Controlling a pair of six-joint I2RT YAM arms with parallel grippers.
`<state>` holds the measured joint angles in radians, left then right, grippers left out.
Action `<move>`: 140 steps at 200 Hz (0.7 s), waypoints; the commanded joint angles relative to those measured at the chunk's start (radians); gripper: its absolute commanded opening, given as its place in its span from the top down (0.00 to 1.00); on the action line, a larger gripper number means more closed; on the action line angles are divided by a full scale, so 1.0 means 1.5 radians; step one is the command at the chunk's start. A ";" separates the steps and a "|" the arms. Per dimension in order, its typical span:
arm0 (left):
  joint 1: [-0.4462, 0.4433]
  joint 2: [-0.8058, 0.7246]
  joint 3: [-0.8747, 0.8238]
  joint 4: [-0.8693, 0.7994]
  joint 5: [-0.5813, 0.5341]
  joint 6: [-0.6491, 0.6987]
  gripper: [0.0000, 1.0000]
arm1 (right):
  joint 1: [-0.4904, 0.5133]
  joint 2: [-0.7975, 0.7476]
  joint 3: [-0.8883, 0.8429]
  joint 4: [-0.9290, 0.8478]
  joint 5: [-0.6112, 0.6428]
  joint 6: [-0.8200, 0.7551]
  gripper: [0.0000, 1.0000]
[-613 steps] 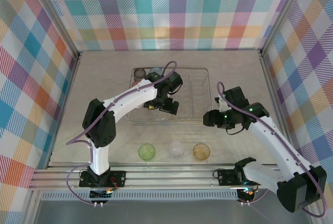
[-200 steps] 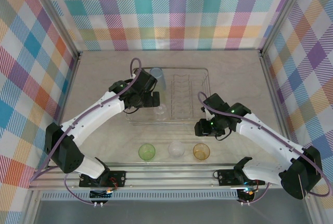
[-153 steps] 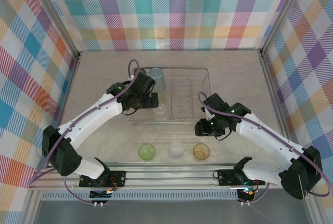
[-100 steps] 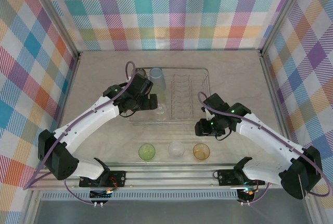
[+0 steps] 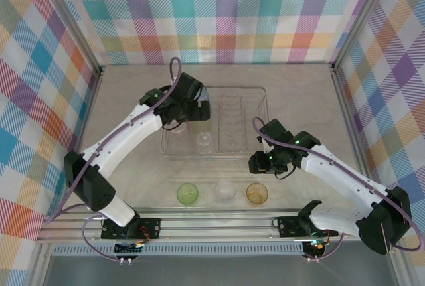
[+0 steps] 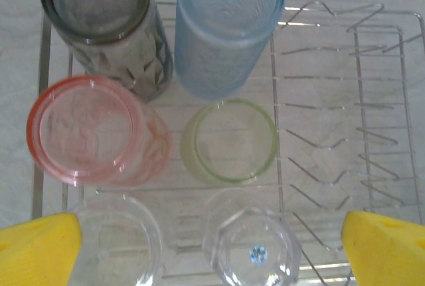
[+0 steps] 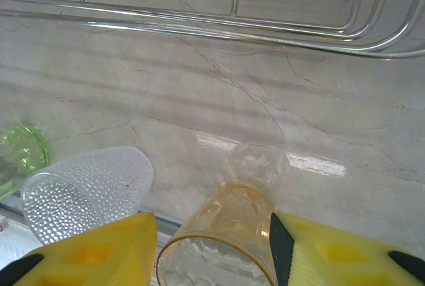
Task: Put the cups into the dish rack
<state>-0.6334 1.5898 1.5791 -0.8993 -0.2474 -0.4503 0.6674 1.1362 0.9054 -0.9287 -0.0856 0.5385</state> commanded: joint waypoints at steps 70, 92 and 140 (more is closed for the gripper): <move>0.064 0.090 0.062 0.015 0.016 0.043 0.00 | 0.004 -0.003 0.005 -0.010 0.013 -0.010 0.51; 0.065 0.095 0.051 0.018 0.030 0.038 0.00 | 0.004 0.005 0.008 -0.009 0.013 -0.011 0.51; 0.065 0.085 -0.007 0.036 0.074 0.008 0.00 | 0.004 0.015 0.016 -0.008 0.013 -0.013 0.51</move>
<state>-0.5423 1.7279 1.6173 -0.8658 -0.1825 -0.4080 0.6674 1.1492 0.9051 -0.9287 -0.0711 0.5350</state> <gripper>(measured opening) 0.997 0.493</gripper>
